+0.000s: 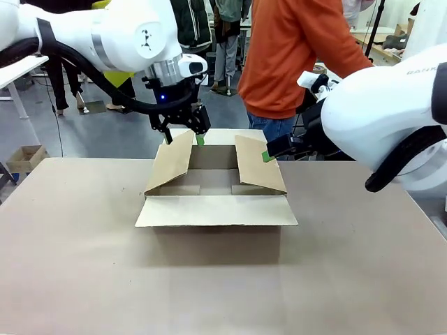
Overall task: Pack the gift set into the box.
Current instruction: Place both hands on the side flaps of the Package Box and spread them outward.
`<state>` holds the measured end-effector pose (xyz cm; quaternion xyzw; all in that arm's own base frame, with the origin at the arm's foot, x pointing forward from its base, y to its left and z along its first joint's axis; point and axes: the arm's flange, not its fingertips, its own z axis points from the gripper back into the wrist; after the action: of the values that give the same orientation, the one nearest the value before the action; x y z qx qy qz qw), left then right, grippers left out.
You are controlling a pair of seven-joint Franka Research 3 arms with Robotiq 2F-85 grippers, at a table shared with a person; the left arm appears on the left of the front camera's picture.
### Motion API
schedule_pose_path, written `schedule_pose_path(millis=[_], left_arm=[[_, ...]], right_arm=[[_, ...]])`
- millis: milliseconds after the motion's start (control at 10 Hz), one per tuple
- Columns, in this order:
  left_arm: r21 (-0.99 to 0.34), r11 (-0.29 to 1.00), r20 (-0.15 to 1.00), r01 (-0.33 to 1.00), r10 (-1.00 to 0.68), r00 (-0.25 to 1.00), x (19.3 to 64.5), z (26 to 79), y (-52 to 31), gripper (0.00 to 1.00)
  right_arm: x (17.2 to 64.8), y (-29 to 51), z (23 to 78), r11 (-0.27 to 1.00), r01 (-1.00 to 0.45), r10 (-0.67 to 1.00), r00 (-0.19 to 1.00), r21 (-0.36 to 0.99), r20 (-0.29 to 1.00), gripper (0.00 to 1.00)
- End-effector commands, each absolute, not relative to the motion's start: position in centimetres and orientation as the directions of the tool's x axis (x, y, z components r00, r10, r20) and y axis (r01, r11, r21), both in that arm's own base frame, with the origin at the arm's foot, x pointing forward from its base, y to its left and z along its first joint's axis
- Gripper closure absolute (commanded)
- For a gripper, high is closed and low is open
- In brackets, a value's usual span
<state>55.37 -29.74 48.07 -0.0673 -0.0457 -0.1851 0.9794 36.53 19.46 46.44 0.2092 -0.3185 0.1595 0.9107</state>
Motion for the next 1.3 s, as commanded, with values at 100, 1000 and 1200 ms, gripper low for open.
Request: schedule_pose_path(millis=[100, 1000, 1200], left_arm=[[-0.032, 0.955, 0.086, 0.296, -0.292, 0.952, 56.6, 47.2, -30.0, 0.00], [0.086, 0.992, 0.108, 0.097, -0.106, 0.988, 57.4, 43.7, -31.7, 0.00], [0.118, 0.990, 0.096, 0.081, -0.093, 0.991, 57.0, 44.1, -31.5, 0.00]], right_arm=[[36.7, 19.5, 46.7, 0.868, -0.417, 0.149, 0.738, 0.271, 0.658, 0.00], [36.7, 19.5, 46.7, 0.868, -0.417, 0.149, 0.738, 0.271, 0.658, 0.00], [36.7, 19.5, 46.7, 0.868, -0.417, 0.149, 0.738, 0.271, 0.658, 0.00]])
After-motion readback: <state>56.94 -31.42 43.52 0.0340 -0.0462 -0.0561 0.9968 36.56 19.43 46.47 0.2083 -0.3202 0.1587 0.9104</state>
